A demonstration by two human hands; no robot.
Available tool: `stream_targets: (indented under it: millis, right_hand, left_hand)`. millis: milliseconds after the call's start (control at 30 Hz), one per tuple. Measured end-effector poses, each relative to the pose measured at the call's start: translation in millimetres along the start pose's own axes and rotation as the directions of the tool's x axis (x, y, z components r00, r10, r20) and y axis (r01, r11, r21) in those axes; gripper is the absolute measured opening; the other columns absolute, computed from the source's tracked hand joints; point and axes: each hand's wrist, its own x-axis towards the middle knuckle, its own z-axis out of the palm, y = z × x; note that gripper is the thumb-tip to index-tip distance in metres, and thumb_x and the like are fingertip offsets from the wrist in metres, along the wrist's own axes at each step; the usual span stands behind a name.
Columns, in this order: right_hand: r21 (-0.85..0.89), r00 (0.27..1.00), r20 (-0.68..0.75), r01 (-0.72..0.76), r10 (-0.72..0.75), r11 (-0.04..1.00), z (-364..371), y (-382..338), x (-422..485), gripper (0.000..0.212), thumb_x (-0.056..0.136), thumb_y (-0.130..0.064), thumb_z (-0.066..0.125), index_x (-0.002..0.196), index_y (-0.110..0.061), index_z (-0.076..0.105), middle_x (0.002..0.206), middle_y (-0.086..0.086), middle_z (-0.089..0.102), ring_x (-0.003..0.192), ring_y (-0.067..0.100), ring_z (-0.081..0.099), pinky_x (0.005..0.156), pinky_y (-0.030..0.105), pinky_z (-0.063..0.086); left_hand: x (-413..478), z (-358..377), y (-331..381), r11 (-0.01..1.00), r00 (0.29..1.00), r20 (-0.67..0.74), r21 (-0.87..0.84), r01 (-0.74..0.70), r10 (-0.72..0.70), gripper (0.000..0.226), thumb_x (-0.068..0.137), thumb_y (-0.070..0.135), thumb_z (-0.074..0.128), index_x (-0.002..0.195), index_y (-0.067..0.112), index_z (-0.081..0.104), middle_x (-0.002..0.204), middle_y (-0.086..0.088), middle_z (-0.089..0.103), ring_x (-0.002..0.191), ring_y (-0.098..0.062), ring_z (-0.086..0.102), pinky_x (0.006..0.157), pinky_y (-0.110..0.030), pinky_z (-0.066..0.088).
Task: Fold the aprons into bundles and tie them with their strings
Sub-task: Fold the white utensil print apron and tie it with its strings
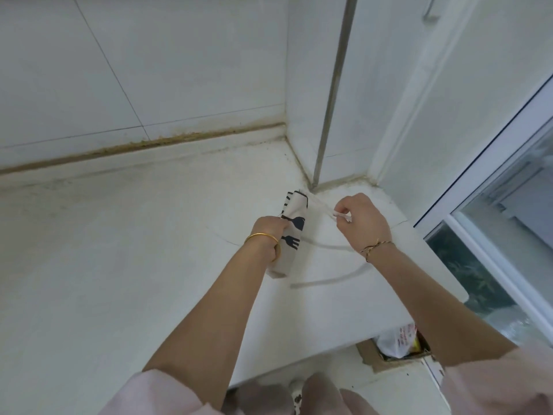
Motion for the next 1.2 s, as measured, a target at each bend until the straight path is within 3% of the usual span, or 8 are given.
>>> stream_targets:
  millis: [200,333,433,533,667,900,1133,1200]
  right_hand:
    - [-0.046,0.995,-0.079,-0.061,0.057,0.997,-6.6,5.0,18.3,0.013,0.090,-0.014,0.051,0.094,-0.011,0.064,0.103,0.010,0.054,0.093,0.030,0.052,0.075,0.035,0.044]
    - [0.012,0.993,-0.115,0.001,0.001,1.000,-10.4,-6.7,27.2,0.015,0.090,-0.014,0.050,0.077,-0.017,0.056,0.087,0.007,0.054,0.088,0.027,0.051,0.068,0.033,0.040]
    - [0.099,0.997,-0.078,0.002,0.006,0.995,-11.6,-19.0,24.7,0.014,0.093,-0.021,0.048,0.090,-0.014,0.061,0.083,0.003,0.059,0.079,0.023,0.054,0.065,0.034,0.042]
    - [0.247,0.993,0.086,0.056,-0.080,0.967,-11.4,-30.5,17.2,0.021,0.095,-0.027,0.048,0.095,-0.013,0.064,0.077,-0.003,0.057,0.074,0.015,0.051,0.068,0.029,0.039]
    - [0.281,0.934,0.317,0.076,-0.167,0.957,2.3,-36.8,3.2,0.024,0.095,-0.021,0.049,0.082,-0.007,0.063,0.070,0.003,0.055,0.064,0.013,0.047,0.058,0.024,0.037]
    - [0.332,0.823,0.568,-0.190,-0.034,0.924,23.8,-43.3,-19.6,0.025,0.094,-0.016,0.036,0.079,-0.009,0.055,0.062,0.010,0.055,0.041,0.023,0.054,0.046,0.026,0.046]
    - [0.018,0.825,0.561,0.061,-0.061,0.998,22.4,-34.1,-12.2,0.030,0.094,-0.026,0.046,0.076,-0.008,0.060,0.086,0.009,0.065,0.084,0.024,0.060,0.075,0.032,0.047]
    - [0.140,0.855,0.519,-0.074,-0.009,0.987,5.5,-35.6,-2.8,0.029,0.087,-0.031,0.055,0.073,-0.009,0.065,0.074,0.005,0.068,0.072,0.021,0.063,0.073,0.034,0.052]
  left_hand:
    - [-5.2,0.7,12.6,0.980,0.978,-0.108,0.109,-0.166,0.177,0.013,0.061,0.023,0.061,0.052,0.015,0.055,0.063,-0.007,0.054,0.068,-0.028,0.051,0.066,-0.034,0.046]
    - [-5.0,-5.2,18.9,0.937,0.954,-0.106,0.249,-0.247,0.280,0.031,0.075,0.009,0.061,0.053,0.013,0.040,0.055,-0.003,0.039,0.052,-0.019,0.035,0.048,-0.023,0.028]
    - [-0.9,-6.0,21.6,0.914,0.941,-0.162,0.334,-0.231,0.297,0.028,0.079,0.008,0.059,0.058,0.013,0.040,0.060,-0.002,0.043,0.056,-0.020,0.046,0.051,-0.027,0.043]
    - [4.1,-6.3,22.9,0.958,0.958,-0.175,0.218,-0.188,0.227,0.019,0.079,0.007,0.061,0.068,0.012,0.045,0.072,-0.008,0.053,0.073,-0.032,0.062,0.069,-0.044,0.058]
    - [4.2,-6.5,28.1,0.985,0.995,-0.070,-0.152,-0.082,0.072,0.008,0.084,-0.004,0.055,0.082,0.003,0.051,0.087,-0.020,0.058,0.068,-0.030,0.061,0.056,-0.041,0.059]
    - [-2.5,-9.4,35.7,0.847,0.995,0.087,-0.525,0.084,-0.045,0.010,0.088,-0.004,0.056,0.079,-0.003,0.058,0.071,-0.015,0.057,0.060,-0.027,0.058,0.045,-0.031,0.057]
    - [9.0,-15.5,36.8,0.905,1.000,0.003,-0.425,-0.015,0.018,0.017,0.088,-0.003,0.051,0.074,0.005,0.050,0.060,-0.010,0.055,0.045,-0.013,0.048,0.031,-0.015,0.026]
    - [11.4,-21.2,37.0,0.954,0.998,-0.042,-0.294,-0.052,0.042,0.015,0.088,-0.002,0.050,0.076,0.006,0.050,0.069,-0.012,0.055,0.053,-0.015,0.047,0.032,-0.014,0.024]
